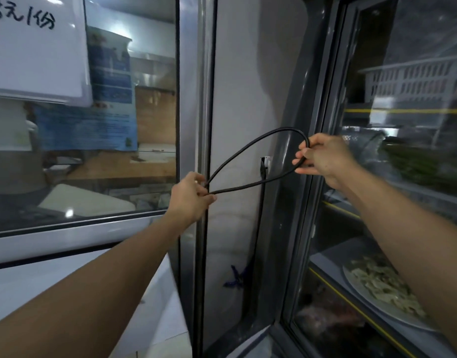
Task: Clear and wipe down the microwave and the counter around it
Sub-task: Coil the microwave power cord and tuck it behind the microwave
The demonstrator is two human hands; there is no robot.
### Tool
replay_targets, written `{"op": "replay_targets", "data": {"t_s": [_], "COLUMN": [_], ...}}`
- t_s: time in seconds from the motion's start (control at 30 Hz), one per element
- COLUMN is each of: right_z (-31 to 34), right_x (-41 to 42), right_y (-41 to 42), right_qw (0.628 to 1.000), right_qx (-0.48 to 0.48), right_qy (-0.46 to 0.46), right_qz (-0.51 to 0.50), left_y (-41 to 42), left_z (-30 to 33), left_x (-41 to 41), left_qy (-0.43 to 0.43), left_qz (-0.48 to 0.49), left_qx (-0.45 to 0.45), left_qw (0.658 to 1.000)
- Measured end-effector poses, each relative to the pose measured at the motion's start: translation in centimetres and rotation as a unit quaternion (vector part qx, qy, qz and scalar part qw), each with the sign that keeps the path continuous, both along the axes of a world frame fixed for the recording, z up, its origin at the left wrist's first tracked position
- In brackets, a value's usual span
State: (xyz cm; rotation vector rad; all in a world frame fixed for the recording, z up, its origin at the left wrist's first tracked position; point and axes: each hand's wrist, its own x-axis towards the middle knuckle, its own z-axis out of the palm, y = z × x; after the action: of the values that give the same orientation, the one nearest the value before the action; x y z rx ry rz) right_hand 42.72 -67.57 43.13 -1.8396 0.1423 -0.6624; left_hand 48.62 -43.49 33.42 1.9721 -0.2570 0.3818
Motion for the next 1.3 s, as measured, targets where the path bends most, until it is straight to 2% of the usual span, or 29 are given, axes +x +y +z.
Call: {"op": "replay_targets", "data": {"t_s": [0.17,0.3,0.37,0.6,0.67,0.77,0.87,0.93,1.03,1.17,1.3], "right_z": [0.1,-0.2,-0.5,-2.0,-2.2,-2.3,-2.7,-3.2,-4.4,-5.4,-6.8], "right_x": [0.6,0.5,0.4,1.1,1.7,2.4,3.8,5.1,6.7,7.9,8.8], "right_y": [-0.3,-0.9,-1.3,-1.6,-1.6,-0.6,1.5,3.1,5.4,5.1,3.0], "right_qw": [1.0,0.999,0.999,0.999,0.996,0.962,0.887,0.849,0.853,0.911,0.934], "right_qx": [-0.012,-0.027,-0.027,-0.026,-0.093,-0.27,-0.46,-0.528,-0.52,-0.408,-0.352], "right_qy": [-0.021,-0.031,-0.027,-0.004,0.01,0.003,0.011,0.015,-0.017,-0.039,-0.022], "right_qz": [0.019,0.031,0.034,0.037,0.01,-0.029,-0.033,-0.022,0.035,0.051,0.053], "left_y": [0.5,-0.4,-0.6,-0.2,0.1,0.2,0.0,-0.2,-0.3,0.3,2.0], "left_z": [1.8,2.7,2.8,2.8,3.0,3.2,3.2,3.3,3.1,1.4,-0.7], "left_x": [2.5,3.8,4.1,4.5,4.6,4.7,4.7,4.8,5.1,5.9,7.3], "left_qy": [-0.005,0.045,0.054,-0.022,-0.033,-0.027,-0.02,-0.021,-0.025,0.002,0.062], "left_qz": [-0.002,-0.071,-0.069,0.002,0.004,-0.004,-0.014,-0.021,-0.031,-0.036,-0.027], "left_qx": [0.121,0.125,0.15,0.158,0.17,0.184,0.202,0.209,0.202,0.201,0.209], "left_qw": [0.993,0.989,0.985,0.987,0.985,0.983,0.979,0.978,0.979,0.979,0.976]}}
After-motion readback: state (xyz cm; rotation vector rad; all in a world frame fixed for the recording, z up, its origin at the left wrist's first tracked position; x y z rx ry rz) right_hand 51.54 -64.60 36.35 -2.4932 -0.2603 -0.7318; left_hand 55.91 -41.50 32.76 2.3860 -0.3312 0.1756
